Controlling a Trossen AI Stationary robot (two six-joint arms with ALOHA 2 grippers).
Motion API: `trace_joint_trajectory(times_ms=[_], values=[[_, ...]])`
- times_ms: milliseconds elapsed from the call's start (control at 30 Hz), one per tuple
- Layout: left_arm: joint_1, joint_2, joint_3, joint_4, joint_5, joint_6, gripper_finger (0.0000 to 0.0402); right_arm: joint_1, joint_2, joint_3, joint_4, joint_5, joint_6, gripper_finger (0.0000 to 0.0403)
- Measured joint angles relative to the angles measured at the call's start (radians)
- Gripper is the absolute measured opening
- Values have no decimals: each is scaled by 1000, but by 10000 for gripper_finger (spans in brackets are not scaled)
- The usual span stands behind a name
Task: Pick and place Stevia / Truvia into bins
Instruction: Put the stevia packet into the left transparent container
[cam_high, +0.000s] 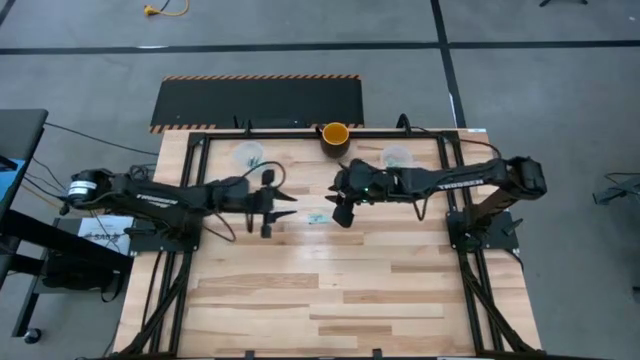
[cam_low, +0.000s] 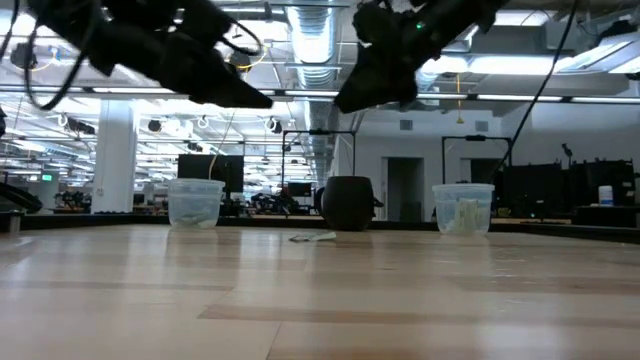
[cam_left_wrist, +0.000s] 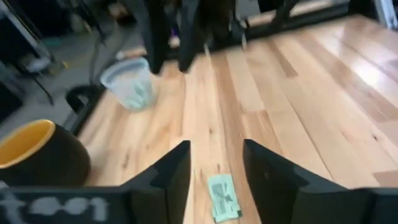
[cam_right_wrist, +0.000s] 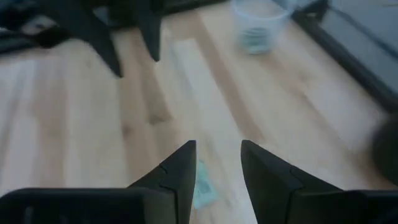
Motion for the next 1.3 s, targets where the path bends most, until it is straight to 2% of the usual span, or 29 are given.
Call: trace_joint_trajectory(times_ms=[167,333,500,733,900,1033,1100,1233,1300], values=[[0,142,136,-152,5,-34,170,55,-35,-10,-62,237,-2,121],[0,320,214,-162,8,-92,189,108,-73,-88,-39,456,22,121],[1,472,260,-124,62,-140,193,151,-143,-198,26,556,51,121],[20,603,317,-126,59,-199,193,205,-272,-316,100,559,59,121],[47,605,322,-207,26,-238,193,246,-335,-357,103,558,44,121],[59,605,322,-227,50,-240,193,278,-354,-382,101,529,-59,121],[59,605,321,-237,56,-239,193,297,-356,-393,91,457,-147,121],[60,605,321,-234,92,-235,193,332,-326,-395,97,171,-321,121],[60,605,321,-235,87,-230,193,341,-310,-395,123,70,-369,121]])
